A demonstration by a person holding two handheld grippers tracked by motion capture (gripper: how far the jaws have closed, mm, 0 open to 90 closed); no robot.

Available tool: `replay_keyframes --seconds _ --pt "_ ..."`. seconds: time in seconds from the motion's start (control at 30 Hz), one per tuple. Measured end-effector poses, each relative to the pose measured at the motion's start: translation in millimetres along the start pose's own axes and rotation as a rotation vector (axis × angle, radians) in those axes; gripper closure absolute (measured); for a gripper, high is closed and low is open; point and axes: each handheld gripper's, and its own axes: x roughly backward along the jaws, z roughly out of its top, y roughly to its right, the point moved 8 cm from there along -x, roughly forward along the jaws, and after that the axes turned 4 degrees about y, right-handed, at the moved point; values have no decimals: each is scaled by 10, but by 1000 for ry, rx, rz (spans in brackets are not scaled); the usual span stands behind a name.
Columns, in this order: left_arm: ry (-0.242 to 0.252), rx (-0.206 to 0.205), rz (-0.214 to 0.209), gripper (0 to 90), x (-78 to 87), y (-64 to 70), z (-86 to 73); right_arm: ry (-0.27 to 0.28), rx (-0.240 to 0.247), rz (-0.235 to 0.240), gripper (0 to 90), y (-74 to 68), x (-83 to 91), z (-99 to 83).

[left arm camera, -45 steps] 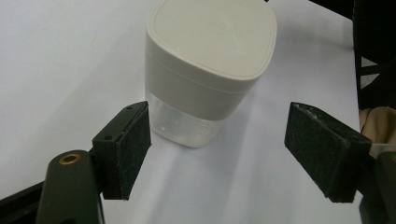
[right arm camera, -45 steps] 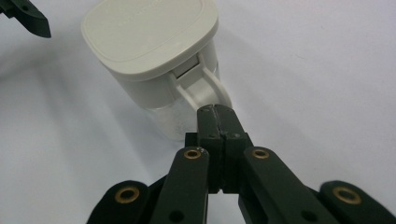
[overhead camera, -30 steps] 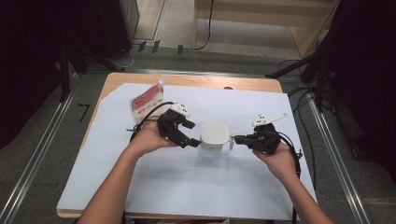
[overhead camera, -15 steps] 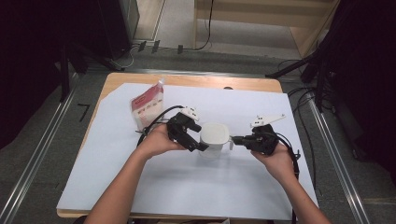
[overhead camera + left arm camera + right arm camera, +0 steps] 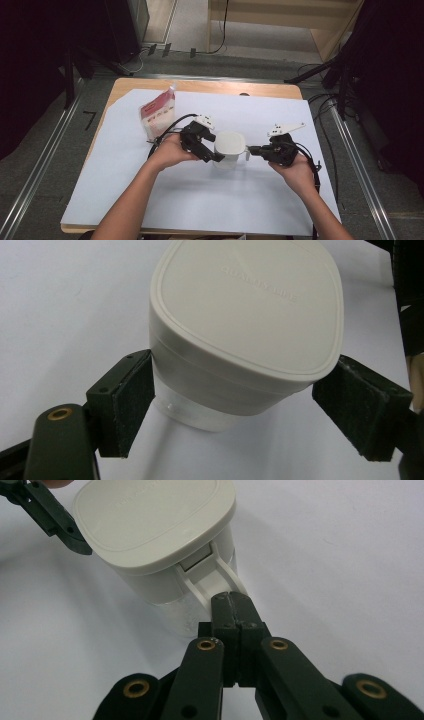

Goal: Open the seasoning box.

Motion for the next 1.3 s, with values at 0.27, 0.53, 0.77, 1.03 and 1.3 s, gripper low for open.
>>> replay_keyframes --seconds 0.27,0.53,0.77,1.03,1.3 --pt "7 -10 8 189 7 6 15 -2 2 -3 900 -4 -3 0" --pt "7 -26 -6 184 15 -17 41 -6 12 -8 900 -6 -13 -2" --pt "12 -46 22 201 34 0 69 -6 16 -10 900 -4 -21 -2" --pt "11 -53 31 204 51 14 100 -9 19 -12 900 -6 -18 -6" --pt "-11 -65 47 203 80 31 125 -9 24 -9 900 -14 -11 -4"
